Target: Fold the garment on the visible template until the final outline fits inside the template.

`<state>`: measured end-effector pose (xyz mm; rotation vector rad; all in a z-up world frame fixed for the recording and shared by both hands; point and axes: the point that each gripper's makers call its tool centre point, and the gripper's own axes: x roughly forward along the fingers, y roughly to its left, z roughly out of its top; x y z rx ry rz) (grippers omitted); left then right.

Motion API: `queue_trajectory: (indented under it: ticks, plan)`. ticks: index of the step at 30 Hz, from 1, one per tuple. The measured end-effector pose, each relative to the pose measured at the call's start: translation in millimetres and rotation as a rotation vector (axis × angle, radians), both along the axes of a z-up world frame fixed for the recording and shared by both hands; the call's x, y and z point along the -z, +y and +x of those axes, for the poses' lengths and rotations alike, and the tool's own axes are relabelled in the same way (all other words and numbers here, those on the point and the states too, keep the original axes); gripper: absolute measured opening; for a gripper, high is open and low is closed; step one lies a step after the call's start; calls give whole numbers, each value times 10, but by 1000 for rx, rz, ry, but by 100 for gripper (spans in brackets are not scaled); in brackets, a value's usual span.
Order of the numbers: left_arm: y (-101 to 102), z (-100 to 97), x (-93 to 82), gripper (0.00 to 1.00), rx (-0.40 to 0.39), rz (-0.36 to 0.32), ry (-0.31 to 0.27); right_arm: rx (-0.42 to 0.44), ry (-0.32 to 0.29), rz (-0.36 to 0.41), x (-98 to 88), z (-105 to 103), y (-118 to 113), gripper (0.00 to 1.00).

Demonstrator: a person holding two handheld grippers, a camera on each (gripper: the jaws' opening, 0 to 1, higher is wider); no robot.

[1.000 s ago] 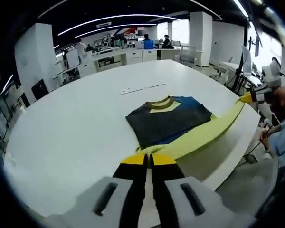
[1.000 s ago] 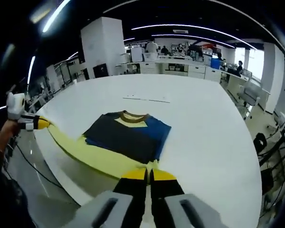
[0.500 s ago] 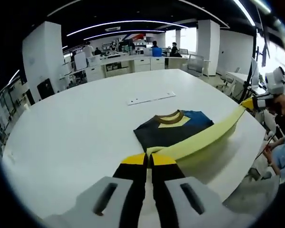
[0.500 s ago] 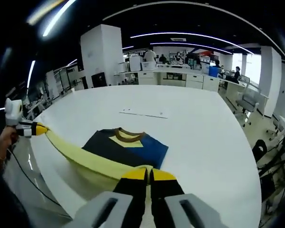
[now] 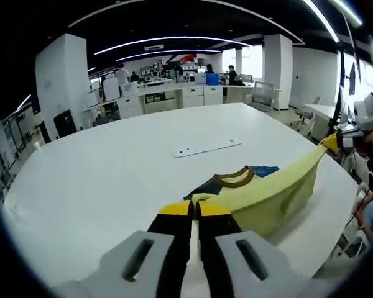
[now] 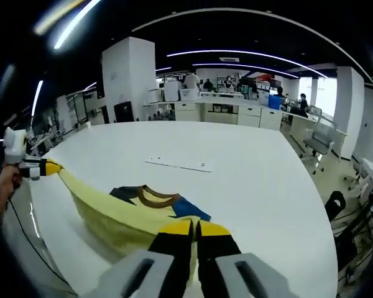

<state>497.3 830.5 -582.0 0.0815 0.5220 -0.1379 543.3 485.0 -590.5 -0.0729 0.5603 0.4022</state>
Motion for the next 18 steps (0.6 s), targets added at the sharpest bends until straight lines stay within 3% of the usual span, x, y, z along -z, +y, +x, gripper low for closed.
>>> queue_trajectory:
  ticks: [9, 18]
  plan:
    - [64, 334, 51, 0, -35, -25, -14, 17, -8, 3, 53, 373, 44, 0]
    - [98, 683, 229, 0, -78, -40, -16, 42, 21, 17, 300, 735, 68, 0]
